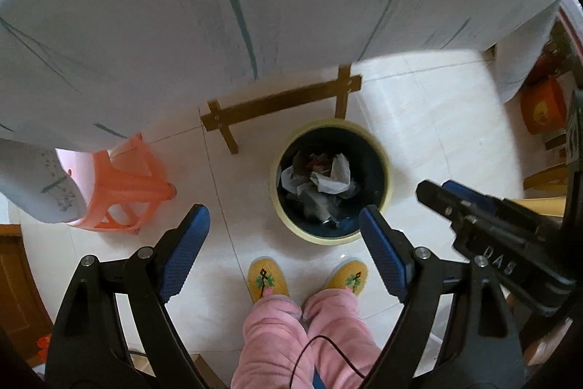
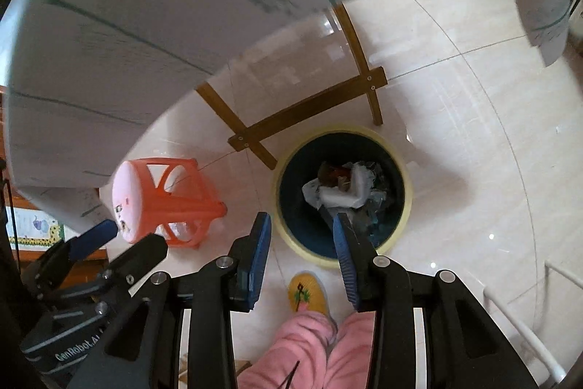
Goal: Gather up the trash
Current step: 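Raise both tools from the bin back over the table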
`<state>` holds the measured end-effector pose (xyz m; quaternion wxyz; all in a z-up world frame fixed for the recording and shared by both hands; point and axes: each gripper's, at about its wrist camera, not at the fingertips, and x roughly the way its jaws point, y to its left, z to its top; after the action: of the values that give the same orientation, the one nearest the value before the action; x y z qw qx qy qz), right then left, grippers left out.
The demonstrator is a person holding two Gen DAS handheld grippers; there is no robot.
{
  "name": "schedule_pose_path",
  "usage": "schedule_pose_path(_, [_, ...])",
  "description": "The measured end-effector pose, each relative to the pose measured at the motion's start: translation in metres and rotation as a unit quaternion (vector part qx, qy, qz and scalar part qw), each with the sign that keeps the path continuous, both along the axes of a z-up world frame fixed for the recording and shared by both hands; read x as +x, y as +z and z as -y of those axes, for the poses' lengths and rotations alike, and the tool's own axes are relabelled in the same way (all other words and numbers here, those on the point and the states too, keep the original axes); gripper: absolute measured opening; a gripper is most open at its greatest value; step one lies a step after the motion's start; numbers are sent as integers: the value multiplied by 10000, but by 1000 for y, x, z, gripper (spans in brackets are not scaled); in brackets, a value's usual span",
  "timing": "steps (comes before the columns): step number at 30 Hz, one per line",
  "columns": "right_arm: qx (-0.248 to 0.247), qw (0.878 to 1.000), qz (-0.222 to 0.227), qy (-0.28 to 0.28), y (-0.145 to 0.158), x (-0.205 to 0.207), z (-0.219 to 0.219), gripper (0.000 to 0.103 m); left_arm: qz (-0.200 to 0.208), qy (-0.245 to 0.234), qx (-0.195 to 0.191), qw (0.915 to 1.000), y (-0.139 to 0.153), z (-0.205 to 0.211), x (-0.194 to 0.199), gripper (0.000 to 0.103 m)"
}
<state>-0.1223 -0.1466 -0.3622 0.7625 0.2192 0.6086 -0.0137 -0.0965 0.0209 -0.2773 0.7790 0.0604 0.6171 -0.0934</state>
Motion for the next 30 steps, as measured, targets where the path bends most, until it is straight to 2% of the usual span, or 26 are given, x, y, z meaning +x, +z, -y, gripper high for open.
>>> schedule_pose_path(3, [-37,10000,68,-18,39,-6,-5,48,91,-39,-101,9999,40,0,-2,81])
schedule_pose_path(11, [-18,9988,495,3,161,-13,-10,50,487,-111,-323,9982,151,6,-13,80])
schedule_pose_path(15, [-98,9968,791,29,225,-15,-2,64,762,-141,-401,9962,205,9,-16,80])
schedule_pose_path(18, [-174,9939,1087,5,268,-17,9,69,1029,-118,-392,9938,244,14,-14,80])
schedule_pose_path(20, [-205,9920,1242,-38,292,-15,19,72,1189,-78,-394,9921,265,14,-11,80])
schedule_pose_path(25, [-200,9861,1640,-191,338,-8,37,89,1606,10,-375,9863,316,17,1,80])
schedule_pose_path(30, [-175,9815,1886,-266,366,3,53,94,1826,45,-331,9826,354,20,15,81])
